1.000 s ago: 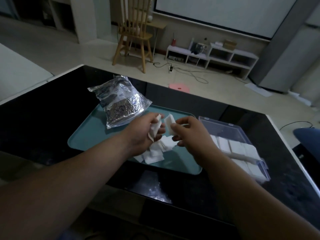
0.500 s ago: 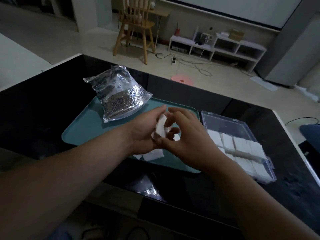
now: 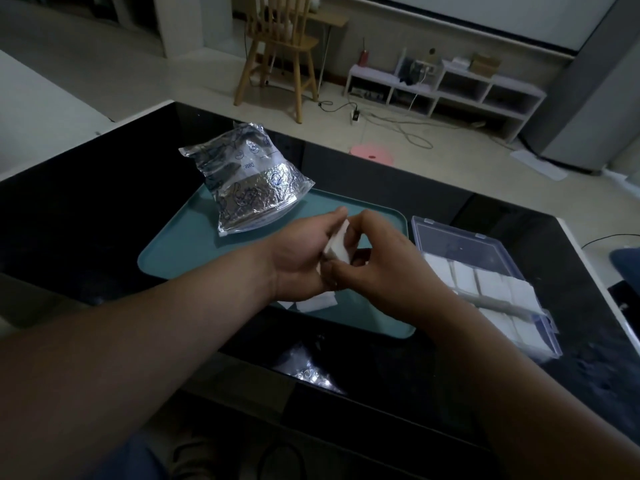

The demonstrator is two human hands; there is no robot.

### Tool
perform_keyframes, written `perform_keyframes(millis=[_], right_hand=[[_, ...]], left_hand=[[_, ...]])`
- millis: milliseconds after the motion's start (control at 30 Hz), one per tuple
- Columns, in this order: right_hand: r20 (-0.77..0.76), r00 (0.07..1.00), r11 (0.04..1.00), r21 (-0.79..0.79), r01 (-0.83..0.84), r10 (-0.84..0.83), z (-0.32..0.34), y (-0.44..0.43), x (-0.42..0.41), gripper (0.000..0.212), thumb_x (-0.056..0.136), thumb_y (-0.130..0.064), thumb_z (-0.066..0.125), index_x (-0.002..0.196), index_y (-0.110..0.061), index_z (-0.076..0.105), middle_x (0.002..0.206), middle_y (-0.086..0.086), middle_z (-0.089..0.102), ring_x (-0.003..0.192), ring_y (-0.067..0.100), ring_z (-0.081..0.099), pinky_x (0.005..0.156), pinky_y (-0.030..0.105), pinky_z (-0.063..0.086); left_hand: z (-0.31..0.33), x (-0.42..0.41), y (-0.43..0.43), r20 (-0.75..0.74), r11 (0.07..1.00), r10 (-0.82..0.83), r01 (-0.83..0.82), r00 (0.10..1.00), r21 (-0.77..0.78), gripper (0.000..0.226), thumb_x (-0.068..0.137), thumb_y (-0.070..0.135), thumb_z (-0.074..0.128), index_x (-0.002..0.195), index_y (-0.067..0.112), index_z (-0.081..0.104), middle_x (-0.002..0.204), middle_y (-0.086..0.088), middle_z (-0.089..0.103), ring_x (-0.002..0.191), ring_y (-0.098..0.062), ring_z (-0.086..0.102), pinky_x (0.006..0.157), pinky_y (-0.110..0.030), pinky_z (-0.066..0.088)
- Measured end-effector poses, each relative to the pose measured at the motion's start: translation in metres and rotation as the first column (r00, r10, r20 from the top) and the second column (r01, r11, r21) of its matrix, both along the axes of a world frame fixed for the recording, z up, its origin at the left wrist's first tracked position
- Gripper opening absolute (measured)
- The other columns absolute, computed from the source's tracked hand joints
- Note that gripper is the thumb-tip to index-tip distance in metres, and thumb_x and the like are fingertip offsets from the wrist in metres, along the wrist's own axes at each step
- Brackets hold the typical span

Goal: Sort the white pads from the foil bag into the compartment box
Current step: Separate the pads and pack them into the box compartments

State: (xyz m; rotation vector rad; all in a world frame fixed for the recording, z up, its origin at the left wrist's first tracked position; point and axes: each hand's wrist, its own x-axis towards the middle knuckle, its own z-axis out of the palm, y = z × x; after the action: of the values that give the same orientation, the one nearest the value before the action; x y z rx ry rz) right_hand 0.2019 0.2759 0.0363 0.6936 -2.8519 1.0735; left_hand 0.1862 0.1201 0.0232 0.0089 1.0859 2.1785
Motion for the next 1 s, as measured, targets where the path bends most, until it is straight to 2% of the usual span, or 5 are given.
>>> perform_keyframes(millis=[167, 567, 700, 833, 1000], right_hand=[[0.056, 0.996, 0.998, -0.007, -0.063, 0.063, 0.008, 0.001, -0.001, 0.054, 0.072, -0.051, 0.087, 0.101, -0.026, 0.049, 0.104, -0.004, 0.065, 0.083, 0.011, 0.064, 0.078, 0.037, 0.057], [0.001, 0.996, 0.994, 0.071, -0.086, 0.086, 0.01, 0.001, 0.002, 0.049, 0.082, -0.037, 0.084, 0.108, -0.021, 0.047, 0.101, -0.004, 0.065, 0.08, 0.008, 0.062, 0.073, 0.031, 0.053], [0.01, 0.997, 0.997, 0.028, -0.073, 0.073, 0.01, 0.002, 0.0, 0.045, 0.083, -0.033, 0.082, 0.107, -0.021, 0.045, 0.11, -0.003, 0.064, 0.078, 0.008, 0.069, 0.072, 0.039, 0.061], [-0.023, 0.998, 0.998, 0.03, -0.055, 0.056, 0.01, 0.004, 0.002, 0.044, 0.084, -0.032, 0.081, 0.109, -0.018, 0.047, 0.114, -0.003, 0.06, 0.096, -0.005, 0.059, 0.074, 0.014, 0.049], [0.015, 0.999, 0.999, 0.035, -0.03, 0.029, 0.009, 0.007, -0.003, 0.05, 0.081, -0.051, 0.08, 0.109, -0.023, 0.05, 0.119, -0.009, 0.062, 0.107, 0.007, 0.059, 0.088, 0.022, 0.047]], left_hand=[[-0.004, -0.006, -0.005, 0.032, 0.997, -0.03, 0.028, 0.999, 0.075, 0.04, 0.105, 0.056, 0.036, 0.114, 0.021, 0.054, 0.098, -0.008, 0.048, 0.085, -0.018, 0.05, 0.066, -0.027, 0.048], [-0.01, -0.011, -0.007, 0.059, 0.998, 0.051, -0.053, 0.997, 0.022, 0.051, 0.104, 0.057, 0.038, 0.098, 0.013, 0.065, 0.096, -0.009, 0.051, 0.091, -0.021, 0.051, 0.081, -0.032, 0.037], [-0.007, -0.007, -0.006, 0.071, 1.0, -0.003, 0.002, 0.997, 0.012, 0.048, 0.104, 0.056, 0.034, 0.093, 0.02, 0.064, 0.092, -0.007, 0.057, 0.082, -0.018, 0.053, 0.067, -0.03, 0.048], [-0.008, -0.005, -0.006, 0.096, 1.0, -0.007, 0.006, 0.995, 0.014, 0.04, 0.104, 0.054, 0.036, 0.098, 0.023, 0.06, 0.095, -0.007, 0.056, 0.077, -0.018, 0.055, 0.067, -0.031, 0.05], [-0.007, -0.003, -0.003, 0.079, 0.999, 0.041, -0.042, 0.996, 0.005, 0.037, 0.107, 0.048, 0.036, 0.101, 0.02, 0.059, 0.085, -0.005, 0.054, 0.062, -0.013, 0.058, 0.06, -0.028, 0.052]])
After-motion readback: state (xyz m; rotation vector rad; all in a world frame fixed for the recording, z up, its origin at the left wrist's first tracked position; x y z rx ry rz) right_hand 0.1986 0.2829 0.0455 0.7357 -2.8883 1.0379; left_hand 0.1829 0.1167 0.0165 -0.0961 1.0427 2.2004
